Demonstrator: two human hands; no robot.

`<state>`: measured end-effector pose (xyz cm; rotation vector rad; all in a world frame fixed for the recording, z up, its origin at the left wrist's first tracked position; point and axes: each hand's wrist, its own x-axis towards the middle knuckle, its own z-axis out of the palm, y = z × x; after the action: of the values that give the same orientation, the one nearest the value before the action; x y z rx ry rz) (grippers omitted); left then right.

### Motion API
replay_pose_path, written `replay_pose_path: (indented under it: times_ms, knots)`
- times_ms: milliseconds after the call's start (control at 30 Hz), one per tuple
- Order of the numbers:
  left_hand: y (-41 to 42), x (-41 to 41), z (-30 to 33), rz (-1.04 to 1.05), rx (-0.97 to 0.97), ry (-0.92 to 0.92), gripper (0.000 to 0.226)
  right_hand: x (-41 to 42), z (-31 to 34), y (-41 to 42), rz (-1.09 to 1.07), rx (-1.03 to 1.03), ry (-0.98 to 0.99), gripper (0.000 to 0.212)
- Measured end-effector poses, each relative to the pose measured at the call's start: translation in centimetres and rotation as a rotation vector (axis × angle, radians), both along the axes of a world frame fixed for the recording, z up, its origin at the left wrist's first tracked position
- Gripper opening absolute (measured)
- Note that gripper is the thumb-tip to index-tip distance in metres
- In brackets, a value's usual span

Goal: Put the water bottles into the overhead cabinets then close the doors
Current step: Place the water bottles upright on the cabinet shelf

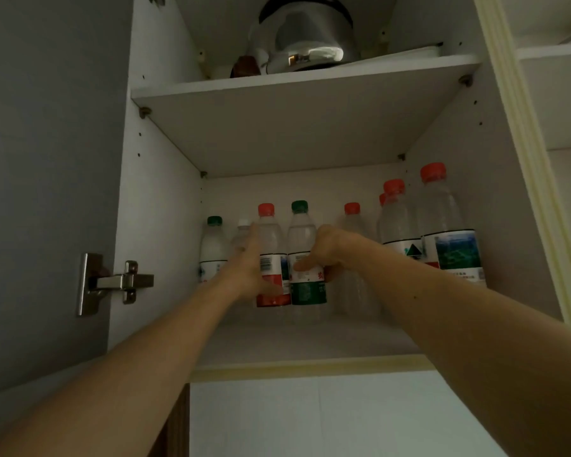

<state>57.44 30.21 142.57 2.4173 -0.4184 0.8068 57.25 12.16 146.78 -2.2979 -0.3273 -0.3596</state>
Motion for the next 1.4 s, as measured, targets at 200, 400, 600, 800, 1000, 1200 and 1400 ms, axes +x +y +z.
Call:
replay_pose_path:
  times_ms: [200, 400, 600, 800, 1000, 1200, 1400]
  knots:
    - [2.5, 1.8, 1.3, 0.211, 0.475, -0.145, 0.149, 1.6, -0.2, 0.4, -0.009, -0.009, -0.025, 0.052]
    - [3.7, 4.8, 2.4, 0.318, 0.648, -0.274, 0.150, 3.3, -0.3, 0.6, -0.018, -0.053, -0.040, 0.046]
    - [3.7, 6.6, 2.2, 0.294, 0.647, -0.319, 0.150, 4.5, -1.6, 0.8, -0.055, -0.095, -0.079, 0.087]
    - [3.0, 7.5, 1.1, 0.364, 0.660, -0.411, 0.143, 4.7, -2.4, 1.7, -0.152, -0.274, -0.088, 0.136]
    - [2.8, 7.8, 0.7, 0.351, 0.657, -0.415, 0.140, 5.2, -2.7, 1.2, -0.106, -0.215, -0.072, 0.132]
    - [2.6, 8.0, 0.6, 0.380, 0.663, -0.439, 0.135, 5.3, -3.0, 0.9, -0.129, -0.272, -0.149, 0.130]
    - [2.2, 7.7, 0.3, 0.421, 0.667, -0.465, 0.133, 4.7, -3.1, 1.1, -0.124, -0.229, -0.155, 0.126]
